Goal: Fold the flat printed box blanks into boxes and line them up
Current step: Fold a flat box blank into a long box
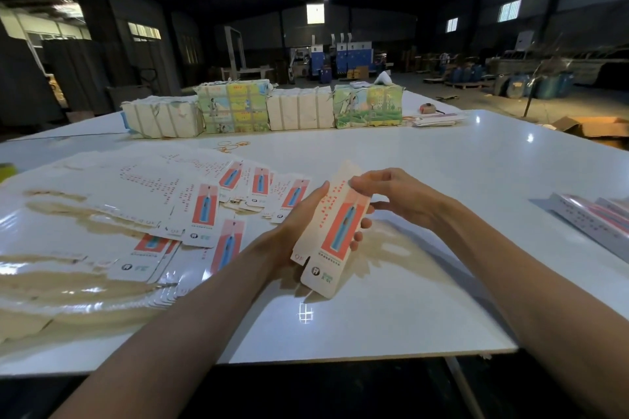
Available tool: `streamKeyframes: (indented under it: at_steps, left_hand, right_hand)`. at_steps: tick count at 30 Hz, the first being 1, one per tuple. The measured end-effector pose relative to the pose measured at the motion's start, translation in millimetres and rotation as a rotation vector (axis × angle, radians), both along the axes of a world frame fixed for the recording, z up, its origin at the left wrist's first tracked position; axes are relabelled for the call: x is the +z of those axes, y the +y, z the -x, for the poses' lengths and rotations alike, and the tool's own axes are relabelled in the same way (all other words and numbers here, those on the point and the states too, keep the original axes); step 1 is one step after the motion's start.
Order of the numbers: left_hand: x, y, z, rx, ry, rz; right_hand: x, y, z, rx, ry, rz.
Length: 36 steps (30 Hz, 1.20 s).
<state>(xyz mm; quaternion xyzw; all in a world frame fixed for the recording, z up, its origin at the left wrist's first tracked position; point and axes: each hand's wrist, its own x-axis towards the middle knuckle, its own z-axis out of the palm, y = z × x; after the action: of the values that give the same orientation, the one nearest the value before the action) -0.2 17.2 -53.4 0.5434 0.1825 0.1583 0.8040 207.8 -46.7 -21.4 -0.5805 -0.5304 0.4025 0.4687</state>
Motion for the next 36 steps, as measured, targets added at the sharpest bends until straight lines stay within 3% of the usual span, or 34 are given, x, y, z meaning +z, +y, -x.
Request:
streamKeyframes:
  at_steps: [7, 12, 18, 23, 25, 29, 32, 36]
  left_hand:
    - [7, -4, -4, 0.068, 0.039, -0.161]
    - [7, -3, -7, -0.061, -0.003, -0.074]
    - [-1, -3, -19, 0.043, -0.018, 0.042]
    - [0, -1, -14, 0.109, -0.210, 0.305]
    - [0, -3, -11, 0.111, -0.254, 0.324]
    - [-3, -8, -12, 0.292, -0.141, 0.076]
    - [1, -8, -11, 0.520, 0.066, -0.330]
    - [8, -6, -6, 0.492, 0.132, -0.536]
  right_hand:
    - [1, -6, 3, -0.030, 0.068, -0.073]
    - [1, -13, 12, 0.011, 0.150, -0.152]
    - [0, -6, 23, -0.045, 0.365, -0.248]
    - [-10, -3, 33, -0.040, 0.480, -0.221]
    - [-15, -2, 34, -0.022, 0.476, -0.210]
    - [-14, -1, 29, -0.071, 0.457, -0.263]
    - [-11, -2, 20, -0.114, 0.364, -0.236]
    - [-16, -6, 18, -0.065, 0.176, -0.212]
